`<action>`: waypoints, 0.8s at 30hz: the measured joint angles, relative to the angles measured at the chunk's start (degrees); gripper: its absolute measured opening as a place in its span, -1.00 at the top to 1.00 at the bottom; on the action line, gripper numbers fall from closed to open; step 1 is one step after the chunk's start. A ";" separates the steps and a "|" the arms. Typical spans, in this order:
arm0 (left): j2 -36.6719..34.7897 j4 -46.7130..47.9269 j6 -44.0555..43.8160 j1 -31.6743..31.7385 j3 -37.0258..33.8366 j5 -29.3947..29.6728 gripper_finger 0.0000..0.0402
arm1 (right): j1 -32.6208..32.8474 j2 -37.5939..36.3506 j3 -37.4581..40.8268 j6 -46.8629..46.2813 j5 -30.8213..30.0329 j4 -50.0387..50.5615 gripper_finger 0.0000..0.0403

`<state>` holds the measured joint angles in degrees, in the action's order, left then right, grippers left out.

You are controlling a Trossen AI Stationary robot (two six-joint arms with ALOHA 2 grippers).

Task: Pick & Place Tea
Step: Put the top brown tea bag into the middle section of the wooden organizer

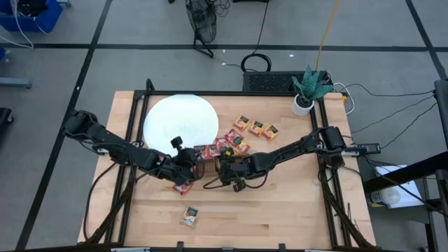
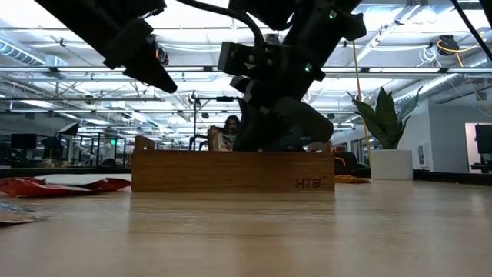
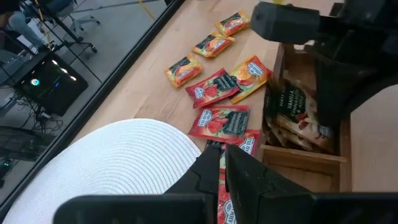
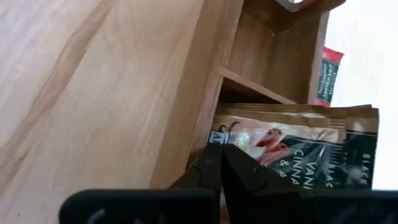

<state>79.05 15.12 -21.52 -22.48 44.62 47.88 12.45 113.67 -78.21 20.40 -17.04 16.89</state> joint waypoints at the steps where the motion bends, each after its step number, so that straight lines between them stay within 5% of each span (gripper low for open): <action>1: 0.00 0.00 0.00 0.10 0.00 0.00 0.84 | 0.00 -0.01 0.14 0.00 1.34 -0.18 1.00; 10: 0.00 -0.23 -0.11 0.39 0.00 0.00 0.84 | -0.72 -0.04 2.76 -0.44 3.23 -4.92 1.00; 18: 0.00 -0.23 -0.24 0.39 0.00 0.00 0.84 | 0.99 0.07 4.58 0.08 -8.84 -9.21 1.00; 24: 0.00 -0.23 -0.28 0.39 0.00 -3.28 0.84 | 2.53 0.07 4.61 0.03 -10.00 -10.55 1.00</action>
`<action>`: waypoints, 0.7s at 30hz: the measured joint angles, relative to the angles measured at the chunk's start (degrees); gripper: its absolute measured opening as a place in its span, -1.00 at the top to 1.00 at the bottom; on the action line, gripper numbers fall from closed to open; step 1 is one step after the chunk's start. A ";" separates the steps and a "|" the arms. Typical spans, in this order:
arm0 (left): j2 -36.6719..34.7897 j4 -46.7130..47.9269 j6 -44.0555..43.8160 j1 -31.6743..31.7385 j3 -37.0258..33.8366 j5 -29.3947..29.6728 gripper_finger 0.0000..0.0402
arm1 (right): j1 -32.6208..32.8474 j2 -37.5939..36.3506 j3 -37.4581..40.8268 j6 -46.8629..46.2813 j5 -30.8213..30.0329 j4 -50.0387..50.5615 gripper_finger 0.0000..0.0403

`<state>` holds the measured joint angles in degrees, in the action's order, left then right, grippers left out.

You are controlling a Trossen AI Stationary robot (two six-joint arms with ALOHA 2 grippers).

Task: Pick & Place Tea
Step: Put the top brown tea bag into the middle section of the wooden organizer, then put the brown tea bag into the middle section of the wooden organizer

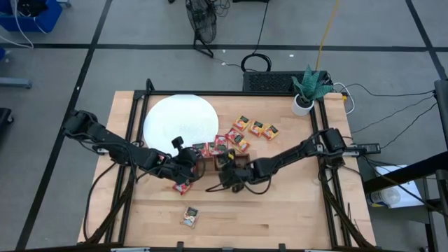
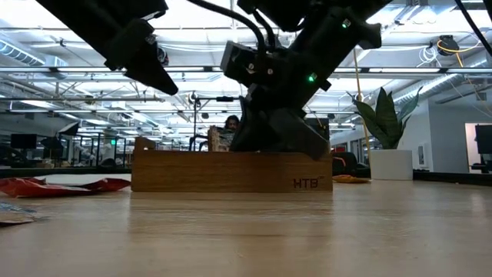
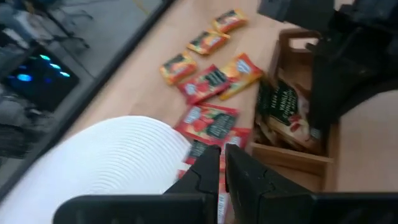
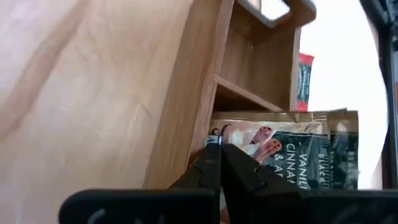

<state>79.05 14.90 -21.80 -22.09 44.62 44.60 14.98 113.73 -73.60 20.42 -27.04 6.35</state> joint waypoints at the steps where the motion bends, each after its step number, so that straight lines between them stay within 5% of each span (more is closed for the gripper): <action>1: 0.00 -0.02 0.09 0.00 0.00 -1.38 0.84 | 0.32 -0.20 0.00 0.16 -0.02 -0.50 1.00; 12: 0.72 -3.43 17.03 -7.35 0.04 -6.56 0.84 | 3.10 -4.78 0.00 2.98 -2.92 -6.06 0.99; 17: 4.12 -0.62 12.62 -11.78 3.06 -6.51 0.76 | 3.31 -6.90 0.20 2.85 -1.31 -5.53 0.79; 21: 10.81 13.44 3.12 -13.97 12.12 -13.32 0.55 | 2.65 -7.81 1.17 2.00 -1.34 -5.84 0.54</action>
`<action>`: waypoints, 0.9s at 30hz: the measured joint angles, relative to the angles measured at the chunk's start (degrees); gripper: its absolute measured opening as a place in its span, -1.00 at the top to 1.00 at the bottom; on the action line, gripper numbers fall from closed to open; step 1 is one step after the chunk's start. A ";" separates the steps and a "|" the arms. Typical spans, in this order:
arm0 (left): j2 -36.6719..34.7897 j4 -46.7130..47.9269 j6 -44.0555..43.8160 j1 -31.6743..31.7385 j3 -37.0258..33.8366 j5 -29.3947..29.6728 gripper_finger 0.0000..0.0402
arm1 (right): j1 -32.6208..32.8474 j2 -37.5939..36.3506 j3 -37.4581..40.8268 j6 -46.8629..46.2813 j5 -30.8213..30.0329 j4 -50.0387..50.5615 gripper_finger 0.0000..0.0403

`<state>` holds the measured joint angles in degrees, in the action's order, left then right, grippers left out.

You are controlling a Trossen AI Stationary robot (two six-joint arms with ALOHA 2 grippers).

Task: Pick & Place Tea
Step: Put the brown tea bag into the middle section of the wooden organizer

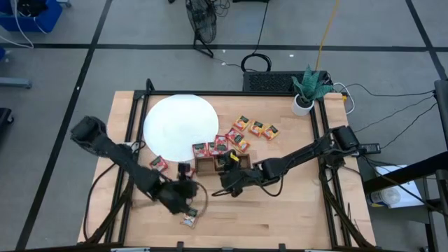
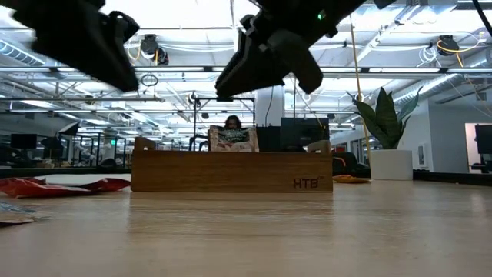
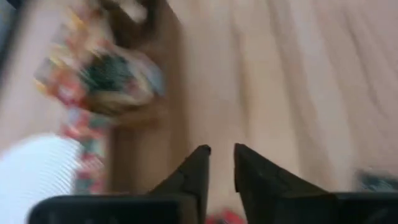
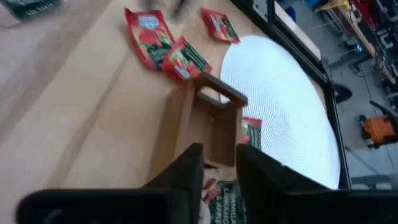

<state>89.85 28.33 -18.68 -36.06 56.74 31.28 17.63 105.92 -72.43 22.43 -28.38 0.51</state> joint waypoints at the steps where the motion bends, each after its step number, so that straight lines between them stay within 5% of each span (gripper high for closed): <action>1: 2.34 3.65 -0.75 -0.64 2.97 -1.65 0.50 | -0.34 -0.11 0.35 -0.81 -0.06 -0.04 0.48; 7: 17.16 31.63 -0.28 -5.99 19.21 -2.74 0.19 | -1.16 -0.14 1.25 -6.13 0.09 -2.16 0.16; 10: 22.67 38.35 -2.75 -7.95 23.98 -2.91 0.09 | -0.42 -0.14 1.25 -8.04 0.04 -2.83 0.05; 16: 29.56 37.38 -6.33 -11.50 29.33 -11.30 0.00 | 2.61 -0.17 1.25 -8.28 0.04 -5.59 -0.08; 27: 31.03 33.45 -12.94 -15.26 33.52 -13.20 0.12 | 5.40 -0.19 1.25 -11.17 -0.22 -10.15 -0.06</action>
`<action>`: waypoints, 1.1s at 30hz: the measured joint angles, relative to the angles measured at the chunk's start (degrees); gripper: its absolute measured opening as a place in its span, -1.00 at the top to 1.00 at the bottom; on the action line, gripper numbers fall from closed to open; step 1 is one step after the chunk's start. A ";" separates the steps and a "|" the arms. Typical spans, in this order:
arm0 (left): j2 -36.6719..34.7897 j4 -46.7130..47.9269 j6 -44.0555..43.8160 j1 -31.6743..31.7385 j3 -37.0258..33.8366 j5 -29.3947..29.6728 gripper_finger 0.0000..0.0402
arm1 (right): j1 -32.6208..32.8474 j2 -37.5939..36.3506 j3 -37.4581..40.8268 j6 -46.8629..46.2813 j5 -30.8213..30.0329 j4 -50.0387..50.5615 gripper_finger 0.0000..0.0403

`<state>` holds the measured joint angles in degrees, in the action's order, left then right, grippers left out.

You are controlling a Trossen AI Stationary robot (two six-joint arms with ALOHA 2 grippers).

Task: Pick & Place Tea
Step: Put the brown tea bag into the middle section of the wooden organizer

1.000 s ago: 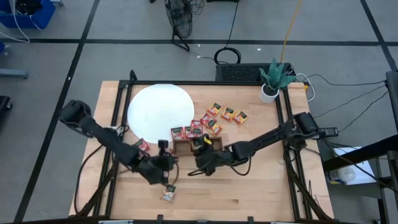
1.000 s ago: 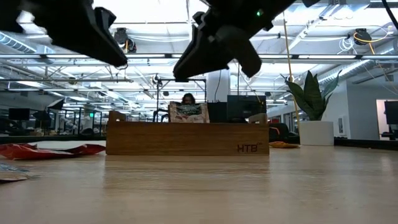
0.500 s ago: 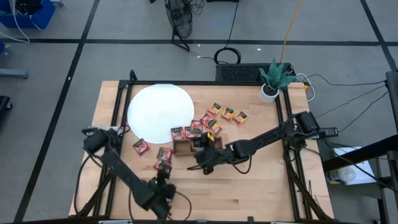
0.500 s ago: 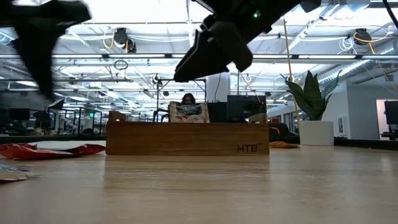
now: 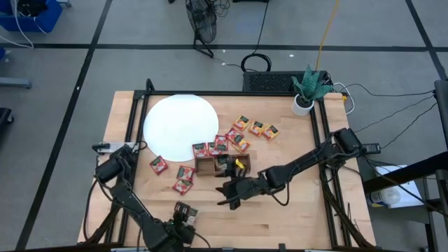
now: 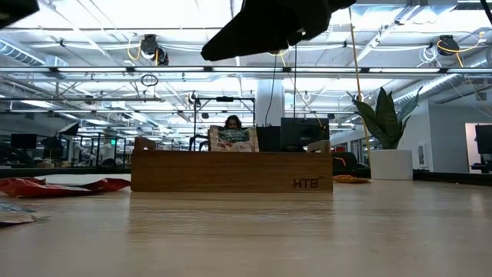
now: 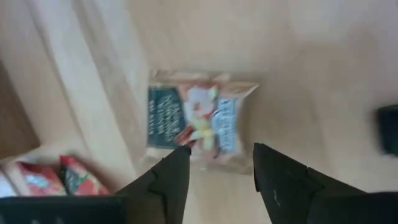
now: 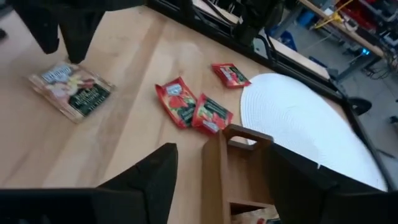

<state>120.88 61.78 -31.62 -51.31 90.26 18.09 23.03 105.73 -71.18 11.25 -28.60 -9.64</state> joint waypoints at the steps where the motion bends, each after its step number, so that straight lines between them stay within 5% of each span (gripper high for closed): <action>1: 0.00 -1.34 0.00 -0.15 -0.34 -0.02 0.13 | 0.00 0.00 0.00 -0.86 0.00 -0.03 -0.07; 18: -0.37 -9.74 5.95 -0.24 -7.01 0.51 0.17 | -0.04 0.00 0.00 -8.59 -0.11 -0.03 -0.03; 26: -0.13 -9.18 11.23 -0.05 -7.17 0.70 0.87 | -0.04 0.00 0.00 -10.75 0.07 -0.09 -0.03; 33: -0.10 -7.34 14.84 0.06 -7.18 3.70 0.96 | -0.04 0.00 0.00 -13.40 0.11 -0.18 -0.03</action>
<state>120.78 54.44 -16.78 -51.26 83.09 21.79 22.98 105.73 -71.18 -2.14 -28.49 -9.82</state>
